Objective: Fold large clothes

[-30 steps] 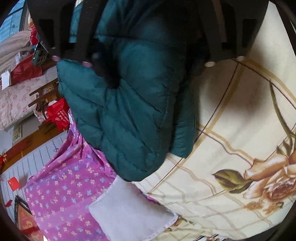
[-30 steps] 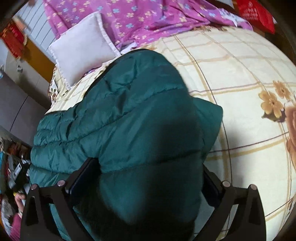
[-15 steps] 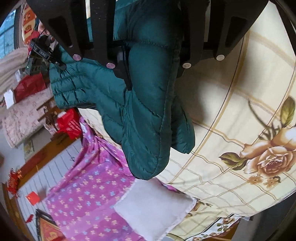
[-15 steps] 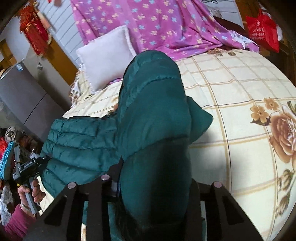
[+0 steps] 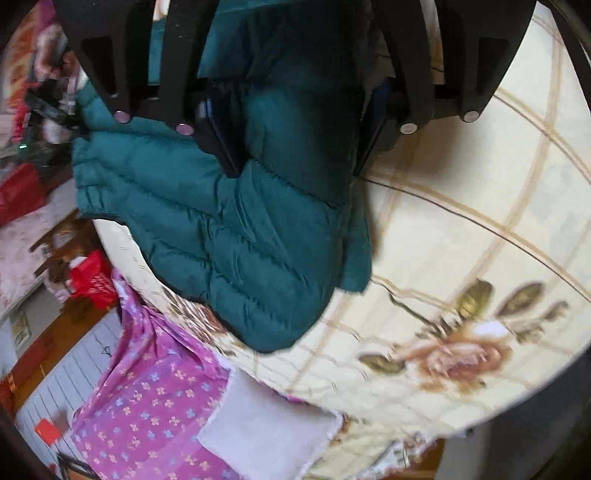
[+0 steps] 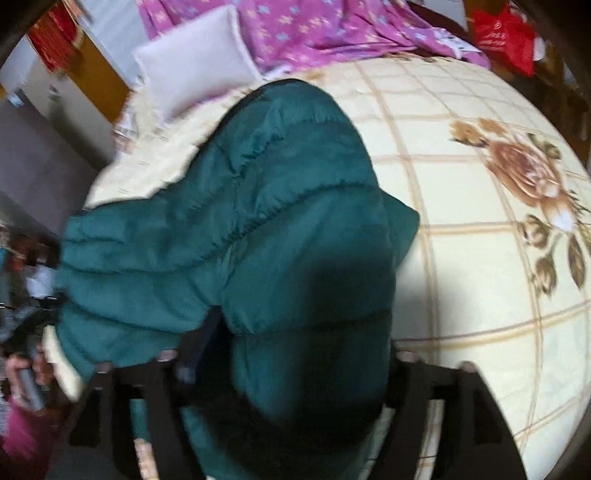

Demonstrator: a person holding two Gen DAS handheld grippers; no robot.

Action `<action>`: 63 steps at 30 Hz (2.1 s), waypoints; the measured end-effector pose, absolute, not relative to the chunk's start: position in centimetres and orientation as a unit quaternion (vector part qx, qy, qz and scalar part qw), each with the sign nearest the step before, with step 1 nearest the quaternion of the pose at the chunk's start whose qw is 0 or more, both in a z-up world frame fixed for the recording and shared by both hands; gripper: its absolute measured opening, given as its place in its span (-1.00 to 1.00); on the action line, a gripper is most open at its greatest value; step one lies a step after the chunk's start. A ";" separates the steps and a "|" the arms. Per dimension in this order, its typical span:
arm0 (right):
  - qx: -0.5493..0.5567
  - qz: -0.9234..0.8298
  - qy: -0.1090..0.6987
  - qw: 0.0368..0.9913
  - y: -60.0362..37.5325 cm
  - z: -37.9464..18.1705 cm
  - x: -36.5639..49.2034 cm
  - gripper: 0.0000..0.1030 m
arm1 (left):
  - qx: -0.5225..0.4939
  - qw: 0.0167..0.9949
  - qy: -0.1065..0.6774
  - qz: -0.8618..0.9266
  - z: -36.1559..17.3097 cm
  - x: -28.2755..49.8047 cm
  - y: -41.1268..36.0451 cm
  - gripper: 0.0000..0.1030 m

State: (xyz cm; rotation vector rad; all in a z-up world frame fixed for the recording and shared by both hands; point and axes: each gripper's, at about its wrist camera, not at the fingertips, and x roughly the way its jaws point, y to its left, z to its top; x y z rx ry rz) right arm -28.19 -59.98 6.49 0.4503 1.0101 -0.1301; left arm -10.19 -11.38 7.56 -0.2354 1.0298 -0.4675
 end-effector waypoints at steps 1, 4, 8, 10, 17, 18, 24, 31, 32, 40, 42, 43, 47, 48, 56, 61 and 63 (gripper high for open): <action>0.210 -0.068 0.477 0.851 -59.8 6.7 -28.4 0.55 | -0.099 0.847 0.478 -0.211 8.1 -10.7 -11.5 -0.15; 0.184 -0.092 0.471 0.858 -58.8 8.3 -29.4 0.55 | -0.060 0.874 0.450 -0.175 10.1 -12.4 -11.5 -0.15; 0.153 -0.110 0.457 0.869 -57.3 10.7 -31.2 0.55 | -0.017 0.902 0.402 -0.159 13.0 -15.2 -11.8 -0.15; 0.140 -0.113 0.442 0.879 -56.4 12.2 -32.4 0.56 | -0.003 0.909 0.387 -0.156 13.6 -16.3 -12.2 -0.15; 0.137 -0.094 0.396 0.903 -51.6 14.1 -34.1 0.59 | -0.010 0.912 0.374 -0.168 13.6 -19.4 -14.4 -0.15; 0.137 -0.090 0.393 0.905 -50.9 14.1 -34.1 0.60 | -0.013 0.912 0.375 -0.169 13.5 -19.6 -14.8 -0.15; 0.156 -0.077 0.375 0.910 -48.1 13.4 -34.0 0.63 | -0.024 0.909 0.376 -0.176 12.4 -21.6 -16.9 -0.15; 0.156 -0.072 0.376 0.910 -45.6 12.3 -33.7 0.73 | -0.023 0.909 0.375 -0.180 11.7 -23.1 -18.4 -0.15; 0.153 -0.071 0.378 0.910 -45.3 12.2 -33.8 0.73 | -0.023 0.909 0.375 -0.179 11.6 -23.3 -18.5 -0.15; 0.122 -0.081 0.375 0.915 -43.7 11.8 -33.9 0.73 | -0.013 0.915 0.370 -0.159 11.0 -24.1 -18.7 -0.15; 0.113 -0.086 0.372 0.917 -43.3 11.8 -33.9 0.73 | -0.012 0.919 0.364 -0.152 10.9 -24.2 -18.6 -0.15; 0.108 -0.087 0.371 0.918 -43.1 11.8 -33.9 0.74 | -0.008 0.922 0.358 -0.146 10.9 -24.4 -18.6 -0.15; 0.094 -0.091 0.368 0.920 -42.4 11.6 -33.9 0.75 | 0.029 0.935 0.336 -0.109 11.1 -25.1 -18.9 -0.15; 0.093 -0.091 0.367 0.921 -42.3 11.5 -33.9 0.76 | 0.037 0.937 0.331 -0.105 11.1 -25.2 -18.9 -0.15; 0.088 -0.106 0.360 0.923 -42.2 11.2 -33.9 0.77 | 0.052 0.945 0.311 -0.091 11.2 -26.1 -19.1 -0.15; 0.087 -0.111 0.362 0.921 -42.3 10.7 -34.0 0.77 | 0.052 0.940 0.328 -0.085 10.6 -25.5 -19.1 -0.15; 0.091 -0.109 0.362 0.921 -42.4 10.7 -34.0 0.77 | 0.053 0.941 0.325 -0.082 10.6 -25.6 -19.1 -0.15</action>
